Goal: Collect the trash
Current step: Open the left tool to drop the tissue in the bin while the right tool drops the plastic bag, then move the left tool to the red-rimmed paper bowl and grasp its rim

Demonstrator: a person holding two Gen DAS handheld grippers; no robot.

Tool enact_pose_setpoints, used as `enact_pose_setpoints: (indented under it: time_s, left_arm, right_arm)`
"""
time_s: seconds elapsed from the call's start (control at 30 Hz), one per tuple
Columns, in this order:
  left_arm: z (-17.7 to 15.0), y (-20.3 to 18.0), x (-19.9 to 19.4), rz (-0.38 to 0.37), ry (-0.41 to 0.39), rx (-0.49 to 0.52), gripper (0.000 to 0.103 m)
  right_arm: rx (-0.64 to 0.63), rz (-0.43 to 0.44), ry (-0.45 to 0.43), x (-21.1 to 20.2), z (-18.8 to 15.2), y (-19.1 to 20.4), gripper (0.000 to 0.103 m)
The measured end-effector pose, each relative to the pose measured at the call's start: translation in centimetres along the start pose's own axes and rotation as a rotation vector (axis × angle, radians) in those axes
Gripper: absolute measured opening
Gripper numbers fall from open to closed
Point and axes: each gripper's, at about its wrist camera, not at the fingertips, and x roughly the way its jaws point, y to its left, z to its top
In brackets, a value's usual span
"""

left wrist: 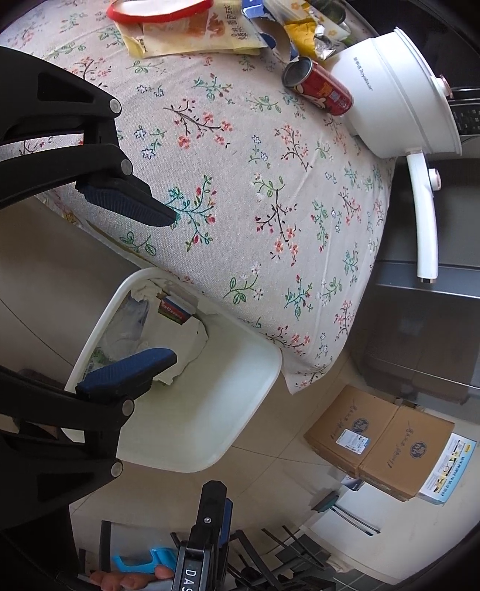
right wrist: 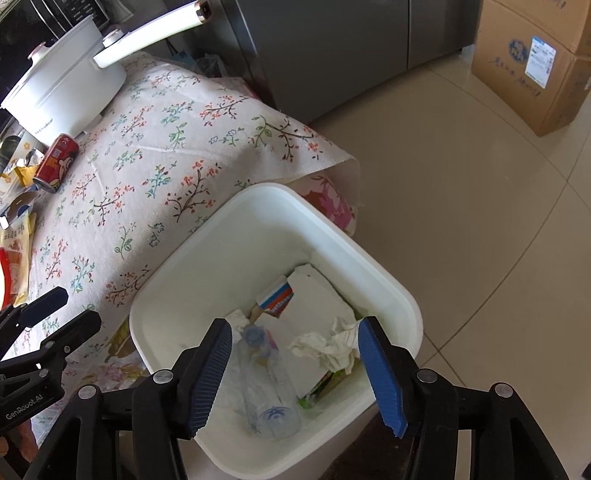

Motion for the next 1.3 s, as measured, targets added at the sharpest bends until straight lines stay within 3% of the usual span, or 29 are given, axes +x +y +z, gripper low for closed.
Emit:
enact_pose_setpoints:
  time_s: [0.37,0.57,1.03,1.17,1.3]
  left_arm:
    - [-0.2,3.6,-2.0,0.061,-0.010,-0.038,0.074]
    - [-0.6,8.5,-3.9,0.133,-0.019,-0.104,0.076]
    - [-2.9,22.4,-7.5,0.269,-0.024,-0.365,0.076]
    - [-3.9,24.9,-7.4,0.291,-0.013,-0.405,0.076]
    - [-4.6,25.5,-6.2,0.321,0.022,-0.382,0.076]
  right_arm:
    - [-0.027,0.011,-0.015,-0.3,0.7,2.2,0.066]
    - [-0.064,0.023,-0.022,-0.3,1.5,4.7,0.067]
    - [-0.176,0.082,-0.006,1.5,2.6,13.5,0.069]
    - [-0.194,0.099,0.000,2.0,2.8,15.3,0.069]
    - [-0.205,0.114,0.006,2.5,3.1,16.9,0.069]
